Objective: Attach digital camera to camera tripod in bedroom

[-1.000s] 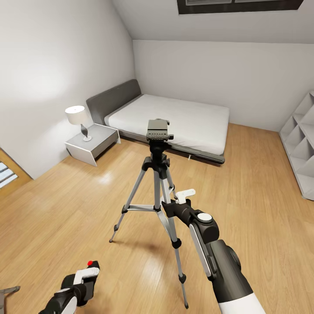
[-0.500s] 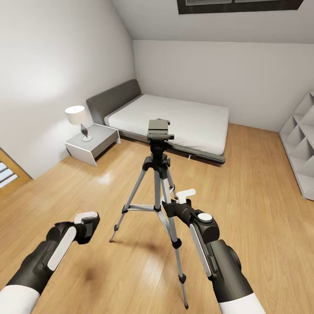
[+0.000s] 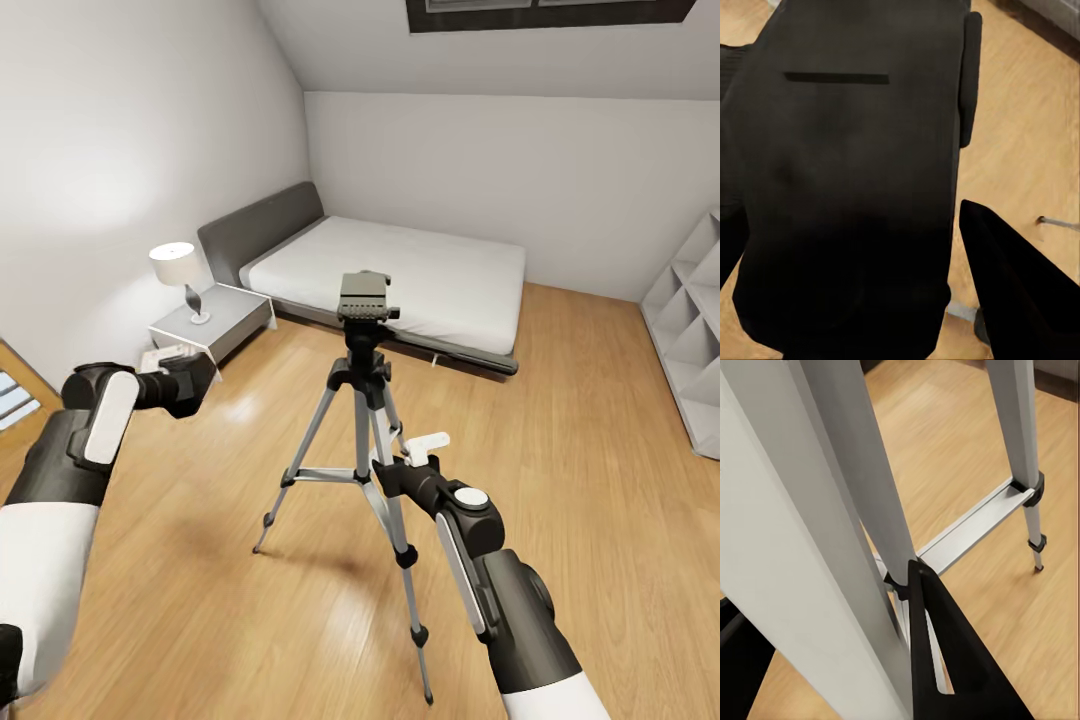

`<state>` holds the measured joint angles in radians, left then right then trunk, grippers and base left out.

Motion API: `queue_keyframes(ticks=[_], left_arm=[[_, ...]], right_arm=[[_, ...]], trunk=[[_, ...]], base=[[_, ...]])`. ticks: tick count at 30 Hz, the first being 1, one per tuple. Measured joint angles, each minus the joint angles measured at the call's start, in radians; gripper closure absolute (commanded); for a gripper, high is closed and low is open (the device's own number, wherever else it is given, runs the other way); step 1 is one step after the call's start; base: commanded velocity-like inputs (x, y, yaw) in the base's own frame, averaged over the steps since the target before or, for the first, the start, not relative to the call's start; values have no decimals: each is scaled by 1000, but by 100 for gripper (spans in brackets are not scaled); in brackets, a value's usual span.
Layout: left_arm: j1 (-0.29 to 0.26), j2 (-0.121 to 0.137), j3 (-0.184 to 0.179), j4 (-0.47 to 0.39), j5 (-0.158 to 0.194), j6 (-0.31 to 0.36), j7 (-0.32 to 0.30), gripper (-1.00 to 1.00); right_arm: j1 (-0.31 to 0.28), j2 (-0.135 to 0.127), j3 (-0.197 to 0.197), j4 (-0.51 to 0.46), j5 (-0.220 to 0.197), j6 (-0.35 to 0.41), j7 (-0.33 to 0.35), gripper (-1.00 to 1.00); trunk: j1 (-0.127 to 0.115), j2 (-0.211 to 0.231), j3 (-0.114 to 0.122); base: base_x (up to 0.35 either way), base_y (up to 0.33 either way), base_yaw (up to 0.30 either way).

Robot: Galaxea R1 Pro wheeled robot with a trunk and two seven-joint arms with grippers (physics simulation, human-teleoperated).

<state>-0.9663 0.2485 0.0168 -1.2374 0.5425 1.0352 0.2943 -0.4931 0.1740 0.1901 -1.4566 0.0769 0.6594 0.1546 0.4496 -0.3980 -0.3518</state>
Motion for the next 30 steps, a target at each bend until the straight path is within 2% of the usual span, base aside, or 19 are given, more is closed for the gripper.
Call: queue_keyframes(ticks=[2,5,6,8,9,12,16,18,24,30], left_arm=[[-30,-4,24,-13,18,1,-1,100],[-46,-12,51,-40,52,2,-3,100],[-52,-17,68,-58,82,1,-3,100],[-56,-20,84,-72,110,0,-3,100],[-58,-22,94,-80,140,-1,-3,100],[-61,-25,107,-94,180,-2,-3,100],[-62,-37,116,-114,203,-3,-3,100],[-62,-58,118,-138,216,-6,-5,100],[-62,-100,123,-163,209,-12,-6,100],[-62,-123,150,-168,228,-80,-3,100]], right_arm=[[0,0,-1,-6,0,0,0,100],[0,0,-2,-11,-1,1,0,100],[0,0,-2,-12,1,1,0,100],[0,0,-2,-14,0,1,0,100],[0,0,-2,-15,-1,1,0,100],[0,0,-2,-15,0,1,0,100],[0,0,-1,-16,0,1,0,100],[0,0,-1,-16,0,1,0,100],[0,0,-1,-16,0,1,0,100],[0,0,-1,-16,0,1,0,100]], trunk=[[0,0,0],[0,0,0],[0,0,0],[0,0,0],[0,0,0],[0,0,0],[0,0,0],[0,0,0],[0,0,0],[0,0,0]], base=[[0,0,0],[0,0,0],[0,0,0],[0,0,0],[0,0,0],[0,0,0],[0,0,0],[0,0,0],[0,0,0],[0,0,0]])
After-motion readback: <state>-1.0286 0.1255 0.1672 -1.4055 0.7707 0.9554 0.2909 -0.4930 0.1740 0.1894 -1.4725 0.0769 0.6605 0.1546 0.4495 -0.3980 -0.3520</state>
